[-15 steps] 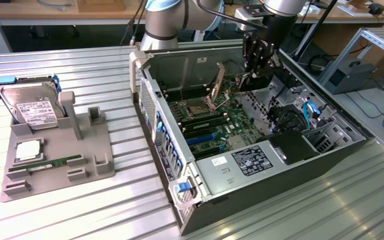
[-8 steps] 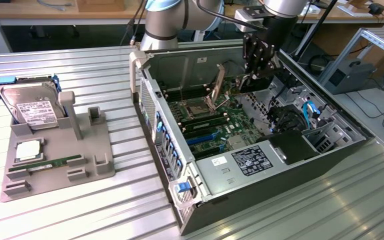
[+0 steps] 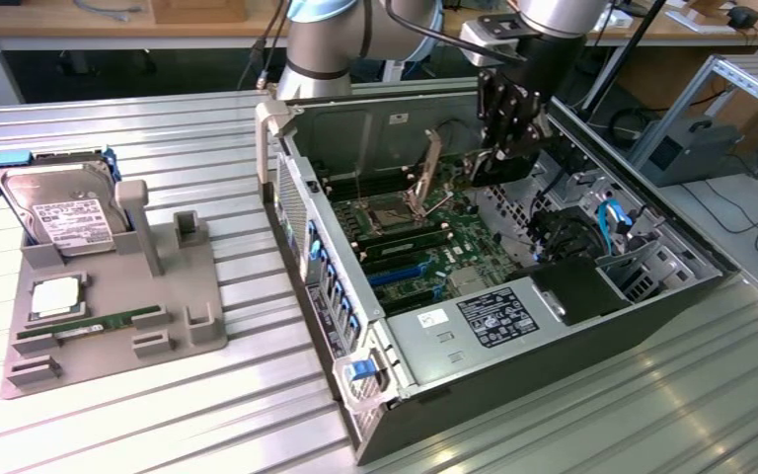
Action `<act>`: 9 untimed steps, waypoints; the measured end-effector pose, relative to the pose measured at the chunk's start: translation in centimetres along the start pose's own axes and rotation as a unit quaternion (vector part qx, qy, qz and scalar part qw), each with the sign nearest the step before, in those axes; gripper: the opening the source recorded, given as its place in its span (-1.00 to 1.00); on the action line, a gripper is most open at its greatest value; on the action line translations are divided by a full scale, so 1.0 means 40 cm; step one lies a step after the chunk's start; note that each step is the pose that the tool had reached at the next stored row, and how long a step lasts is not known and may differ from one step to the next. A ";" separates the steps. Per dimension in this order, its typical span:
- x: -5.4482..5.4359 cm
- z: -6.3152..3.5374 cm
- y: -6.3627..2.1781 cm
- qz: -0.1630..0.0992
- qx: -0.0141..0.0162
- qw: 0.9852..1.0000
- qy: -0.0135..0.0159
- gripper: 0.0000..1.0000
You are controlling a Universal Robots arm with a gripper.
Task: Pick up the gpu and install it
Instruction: 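Insert the gpu into the slot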
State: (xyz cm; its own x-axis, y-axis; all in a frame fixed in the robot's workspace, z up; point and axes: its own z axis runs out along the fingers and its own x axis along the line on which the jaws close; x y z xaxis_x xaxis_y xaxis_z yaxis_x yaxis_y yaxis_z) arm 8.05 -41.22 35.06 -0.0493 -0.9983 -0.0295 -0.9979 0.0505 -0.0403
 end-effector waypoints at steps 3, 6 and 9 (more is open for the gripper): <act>0.003 0.001 0.008 0.000 0.000 1.000 0.000 -0.46; 0.005 0.002 0.013 0.000 0.000 1.000 0.000 -0.46; 0.007 0.004 0.016 0.000 0.000 1.000 0.000 -0.46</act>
State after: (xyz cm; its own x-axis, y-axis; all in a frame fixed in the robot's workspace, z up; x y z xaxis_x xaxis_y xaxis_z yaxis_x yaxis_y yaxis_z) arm 7.42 -41.45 34.87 -0.0493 -0.9983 -0.0294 -0.9979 0.0505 -0.0403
